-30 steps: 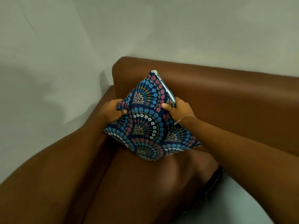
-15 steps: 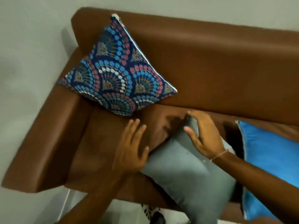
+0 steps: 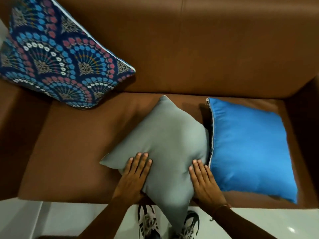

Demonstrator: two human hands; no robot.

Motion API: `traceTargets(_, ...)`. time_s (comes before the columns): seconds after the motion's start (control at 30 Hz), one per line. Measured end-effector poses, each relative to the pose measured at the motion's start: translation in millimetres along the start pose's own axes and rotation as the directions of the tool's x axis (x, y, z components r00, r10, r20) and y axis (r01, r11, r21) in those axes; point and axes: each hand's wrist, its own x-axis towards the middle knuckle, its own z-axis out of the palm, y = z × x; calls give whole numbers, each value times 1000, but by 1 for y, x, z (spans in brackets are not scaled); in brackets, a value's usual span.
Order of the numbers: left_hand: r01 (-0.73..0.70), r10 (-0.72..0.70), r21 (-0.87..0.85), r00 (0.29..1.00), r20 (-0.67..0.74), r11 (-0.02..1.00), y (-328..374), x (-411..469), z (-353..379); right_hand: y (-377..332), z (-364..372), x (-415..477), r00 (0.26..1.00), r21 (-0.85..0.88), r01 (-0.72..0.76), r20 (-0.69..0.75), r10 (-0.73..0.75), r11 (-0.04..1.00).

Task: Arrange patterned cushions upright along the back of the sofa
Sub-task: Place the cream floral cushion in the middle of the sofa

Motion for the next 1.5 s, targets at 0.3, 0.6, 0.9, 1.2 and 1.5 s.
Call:
traceTargets(0.3,83,-167,-334,958,-232,939,-2,22,-36,7,-38,33,960,461,-100,-189,207,882)
traceTargets(0.6,-55,-290,-612,845,-449,789,-77,128,-254,77,-214,115,752,776,31,-434,497,630)
traceTargets(0.9,133,-315,-674,936,-155,727,-164,257,-310,133,-303,274,788,739,-41,-390,477,672)
traceTargets(1.2,222,-392,-678,914,-106,701,-181,293,-249,139,-260,349,836,663,-259,-210,506,702)
traceTargets(1.5,-45,-382,-539,656,-651,841,-59,230,-254,172,-259,223,774,581,-90,-470,424,809)
